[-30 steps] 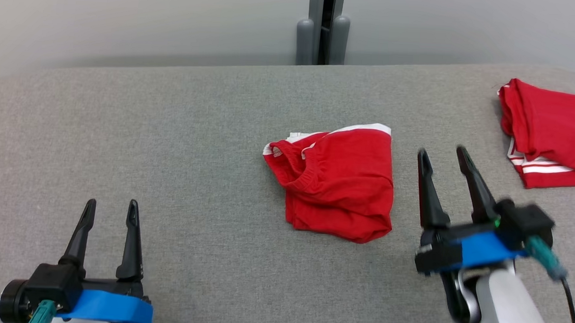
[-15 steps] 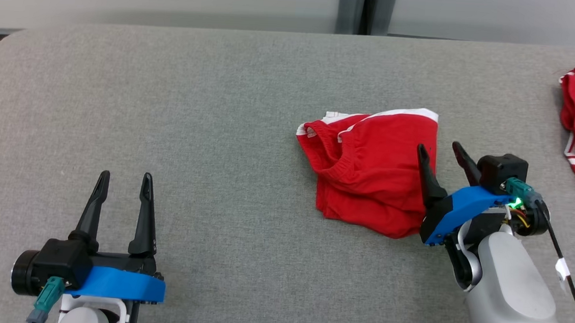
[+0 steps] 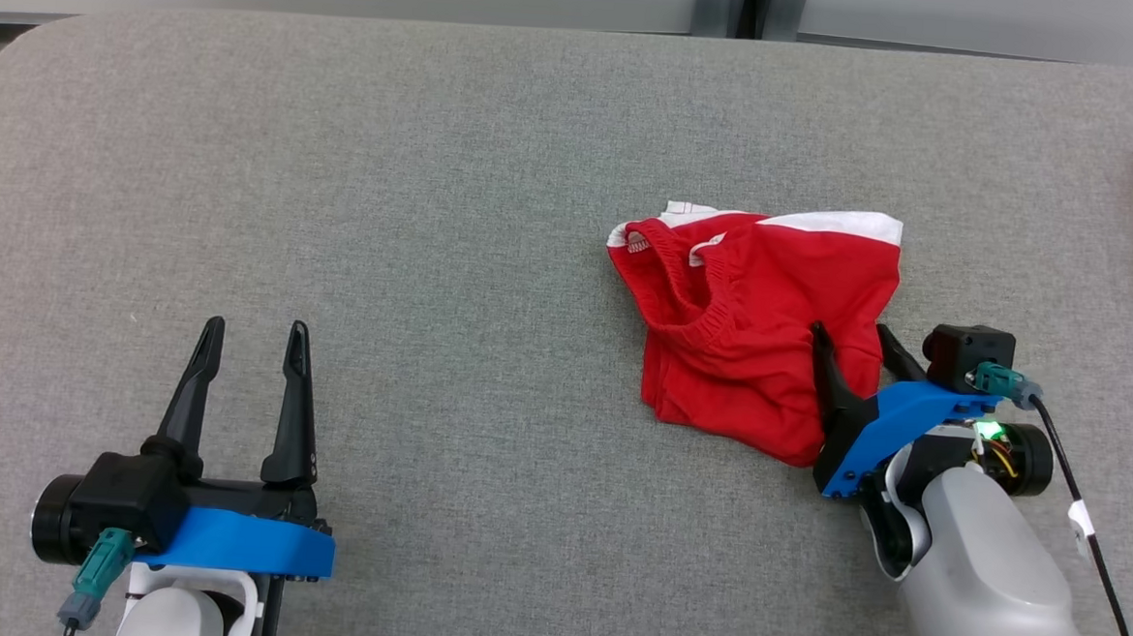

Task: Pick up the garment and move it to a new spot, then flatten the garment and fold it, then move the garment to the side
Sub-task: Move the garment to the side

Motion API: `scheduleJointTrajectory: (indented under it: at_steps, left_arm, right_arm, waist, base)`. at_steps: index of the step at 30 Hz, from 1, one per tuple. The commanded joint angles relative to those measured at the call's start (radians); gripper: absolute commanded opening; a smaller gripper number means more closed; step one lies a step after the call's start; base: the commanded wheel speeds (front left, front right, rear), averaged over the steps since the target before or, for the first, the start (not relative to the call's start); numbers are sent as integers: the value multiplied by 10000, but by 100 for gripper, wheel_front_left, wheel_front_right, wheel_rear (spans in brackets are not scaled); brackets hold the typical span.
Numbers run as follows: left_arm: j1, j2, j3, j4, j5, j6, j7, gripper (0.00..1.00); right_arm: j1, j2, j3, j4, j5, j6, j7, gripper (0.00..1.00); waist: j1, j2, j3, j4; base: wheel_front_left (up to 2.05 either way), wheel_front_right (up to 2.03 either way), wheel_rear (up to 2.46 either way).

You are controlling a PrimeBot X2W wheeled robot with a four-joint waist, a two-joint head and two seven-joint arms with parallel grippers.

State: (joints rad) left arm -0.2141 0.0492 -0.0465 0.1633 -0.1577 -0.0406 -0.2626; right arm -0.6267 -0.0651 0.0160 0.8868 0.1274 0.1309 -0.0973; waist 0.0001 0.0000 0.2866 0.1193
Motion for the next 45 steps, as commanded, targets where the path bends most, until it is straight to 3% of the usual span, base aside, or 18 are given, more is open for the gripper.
scheduleJointTrajectory:
  at_steps: [1, 2, 3, 9, 22, 33, 38, 45]
  left_arm:
    - [-96, 33, -15, 18, -41, 61, -25, 100]
    - [-90, 33, -11, 20, -50, 56, -25, 100]
    - [-82, 33, -8, 15, -61, 68, -25, 100]
    - [-53, 33, 53, -129, 19, 22, -25, 100]
    - [-408, 62, 316, -277, 498, -275, -25, 100]
    - [-769, 49, 161, -277, 649, -460, -25, 100]
    - [-1039, 42, 75, -455, 662, -482, -25, 100]
    - [-1412, 40, -31, -724, 802, -534, -25, 100]
  right_arm:
    - [35, 123, 148, 304, 201, -3, 97, 49]
    - [23, 147, 274, 422, 326, -3, 94, 20]
    - [-13, 161, 361, 478, 465, -2, -13, 0]
    - [-210, -94, 711, 503, 767, -13, -695, 0]
    - [156, -1336, 1324, -470, 1291, -11, -1183, 0]
    - [-775, -2281, 1575, -1561, 1228, -10, -950, 0]
    - [-1823, -3189, 1759, -1932, 1040, -10, -221, 0]
    - [-2958, -5183, 1576, -2132, 1515, -10, 613, 0]
  waist:
    - [-1, 0, -8, -9]
    - [-1, 0, -10, -25]
    - [-1, 0, -8, -48]
    - [-1, 0, 118, -523]
    - [-1, 0, 661, -2381]
    - [-1, 0, 1027, -2349]
    - [-1, 0, 1540, -2126]
    - [-1, 0, 2600, -2102]
  base:
    - [0, 0, 0]
    - [0, 0, 0]
    - [0, 0, 0]
    - [0, 0, 0]
    - [0, 0, 0]
    - [0, 0, 0]
    - [0, 0, 0]
    - [0, 0, 0]
